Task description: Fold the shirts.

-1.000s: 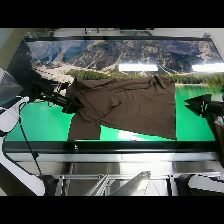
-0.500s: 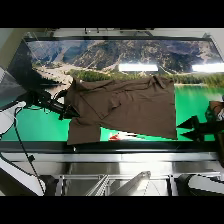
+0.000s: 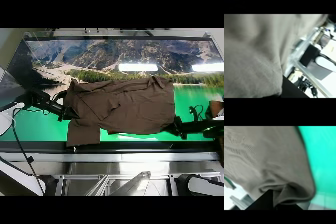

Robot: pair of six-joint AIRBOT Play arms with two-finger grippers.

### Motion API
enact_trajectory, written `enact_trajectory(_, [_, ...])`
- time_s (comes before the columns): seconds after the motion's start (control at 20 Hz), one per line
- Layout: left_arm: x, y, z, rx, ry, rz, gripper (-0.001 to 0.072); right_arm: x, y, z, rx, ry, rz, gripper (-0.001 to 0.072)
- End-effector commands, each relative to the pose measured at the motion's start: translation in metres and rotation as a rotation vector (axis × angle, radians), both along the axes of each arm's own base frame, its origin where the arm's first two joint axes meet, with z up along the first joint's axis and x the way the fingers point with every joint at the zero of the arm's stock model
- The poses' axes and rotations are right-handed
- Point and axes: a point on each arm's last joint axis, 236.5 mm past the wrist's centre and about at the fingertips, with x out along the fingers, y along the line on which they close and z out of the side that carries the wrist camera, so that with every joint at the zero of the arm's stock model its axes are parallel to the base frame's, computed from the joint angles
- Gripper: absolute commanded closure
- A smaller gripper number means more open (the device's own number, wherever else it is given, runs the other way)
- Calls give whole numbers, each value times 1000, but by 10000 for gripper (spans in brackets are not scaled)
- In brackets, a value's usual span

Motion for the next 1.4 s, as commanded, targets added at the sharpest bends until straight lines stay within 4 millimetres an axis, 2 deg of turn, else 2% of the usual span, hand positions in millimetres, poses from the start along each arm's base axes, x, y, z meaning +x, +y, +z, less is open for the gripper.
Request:
enact_trajectory(0.0, [2,-4,53,-118,-88,-11,687,37,15,70,109,-263,-35,693])
enact_trajectory(0.1, [1,-1,100,-192,-214,-20,687,43,10,121,92,-422,-30,694])
enact_trajectory(0.15, [0,-2,140,-269,-302,-10,686,46,10,160,101,-539,-44,694])
enact_trajectory(0.2, [5,-1,173,-301,-405,28,686,46,9,213,114,-712,-70,694])
enact_trajectory(0.3, [1,0,261,-368,-690,77,686,28,1,335,101,-1109,-182,694])
enact_trajectory(0.4, [-27,-2,349,-330,-1009,48,686,-11,-13,443,-33,-1478,-342,695])
enact_trajectory(0.45, [-48,-4,392,-281,-1180,22,686,-34,-16,486,-129,-1627,-414,694])
enact_trajectory(0.55, [-84,-7,470,-101,-1512,9,685,-76,-5,559,-333,-1875,-484,694])
enact_trajectory(0.65, [-106,-7,536,116,-1788,74,685,-101,12,611,-532,-2040,-480,694])
enact_trajectory(0.7, [-114,-8,555,200,-1875,84,685,-106,17,628,-621,-2076,-457,694])
enact_trajectory(0.8, [-117,-7,565,242,-1914,78,685,-99,20,639,-721,-2073,-391,694])
enact_trajectory(0.9, [-105,-6,553,141,-1829,81,685,-81,12,627,-679,-2012,-337,694])
enact_trajectory(1.0, [-85,-9,516,-2,-1657,37,685,-59,4,601,-600,-1926,-252,694])
enact_trajectory(1.05, [-72,-11,490,-64,-1547,2,684,-49,-3,587,-549,-1885,-237,695])
enact_trajectory(1.15, [-49,-15,447,-139,-1370,-34,685,-23,-25,558,-466,-1794,-282,695])
enact_trajectory(1.25, [-22,-15,411,-196,-1221,-27,685,8,-52,509,-472,-1646,-312,695])
enact_trajectory(1.35, [-1,-14,377,-238,-1093,-9,685,28,-69,462,-479,-1520,-318,694])
